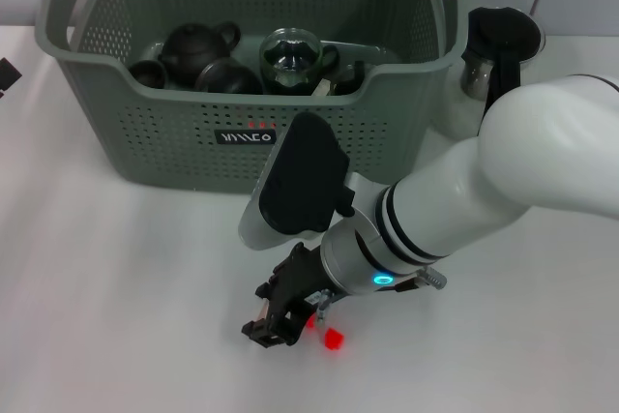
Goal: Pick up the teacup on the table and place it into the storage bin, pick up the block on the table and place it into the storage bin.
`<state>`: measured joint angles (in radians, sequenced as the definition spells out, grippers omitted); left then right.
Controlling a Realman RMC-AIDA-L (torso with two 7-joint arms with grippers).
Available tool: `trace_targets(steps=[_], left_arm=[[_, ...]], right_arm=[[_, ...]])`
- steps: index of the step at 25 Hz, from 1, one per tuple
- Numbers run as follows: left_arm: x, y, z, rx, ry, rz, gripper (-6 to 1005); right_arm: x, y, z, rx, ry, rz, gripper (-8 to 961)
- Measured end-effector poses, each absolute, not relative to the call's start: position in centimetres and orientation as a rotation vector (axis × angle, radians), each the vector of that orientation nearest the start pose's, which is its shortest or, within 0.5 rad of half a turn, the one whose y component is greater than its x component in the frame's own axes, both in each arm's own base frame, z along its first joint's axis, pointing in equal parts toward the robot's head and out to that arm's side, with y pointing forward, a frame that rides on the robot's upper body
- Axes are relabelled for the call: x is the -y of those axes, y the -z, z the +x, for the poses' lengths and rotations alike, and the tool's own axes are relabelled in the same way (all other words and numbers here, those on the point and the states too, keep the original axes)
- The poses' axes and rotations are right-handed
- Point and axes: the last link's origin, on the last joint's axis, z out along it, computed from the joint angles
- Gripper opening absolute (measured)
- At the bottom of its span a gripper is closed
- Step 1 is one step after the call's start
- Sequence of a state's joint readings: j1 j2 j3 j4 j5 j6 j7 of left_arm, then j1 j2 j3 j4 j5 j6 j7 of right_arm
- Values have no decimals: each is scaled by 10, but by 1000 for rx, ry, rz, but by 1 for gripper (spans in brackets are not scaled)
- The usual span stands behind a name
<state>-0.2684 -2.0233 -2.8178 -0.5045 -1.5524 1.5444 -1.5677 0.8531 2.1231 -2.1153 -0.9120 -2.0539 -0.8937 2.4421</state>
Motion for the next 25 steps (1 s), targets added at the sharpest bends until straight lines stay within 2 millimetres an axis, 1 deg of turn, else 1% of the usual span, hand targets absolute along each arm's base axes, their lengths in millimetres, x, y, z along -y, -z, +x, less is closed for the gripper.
trace_targets(steps=[2, 7, 16, 17, 19, 21, 25], left_arm=[[-275, -91, -362, 1137, 1254, -1765, 920], [-275, -90, -362, 1143, 1255, -1762, 920], [-276, -90, -362, 1140, 1257, -1765, 920], [-276, -90, -362, 1140, 1257, -1765, 920], [-276, -90, -362, 1141, 1256, -1764, 920], [-275, -90, -363, 1142, 1255, -1762, 920], [-274, -91, -364, 1144, 1252, -1760, 921]], right_arm=[[-314, 175, 110, -387, 319, -3015, 628], [-314, 175, 110, -384, 324, -3019, 438], [-312, 172, 109, -405, 335, -3038, 427], [-309, 167, 105, -419, 340, -3063, 427], [-310, 163, 103, -426, 333, -3071, 427], [-312, 151, 96, -460, 310, -3093, 428], [-328, 112, 80, -529, 227, -3087, 428]])
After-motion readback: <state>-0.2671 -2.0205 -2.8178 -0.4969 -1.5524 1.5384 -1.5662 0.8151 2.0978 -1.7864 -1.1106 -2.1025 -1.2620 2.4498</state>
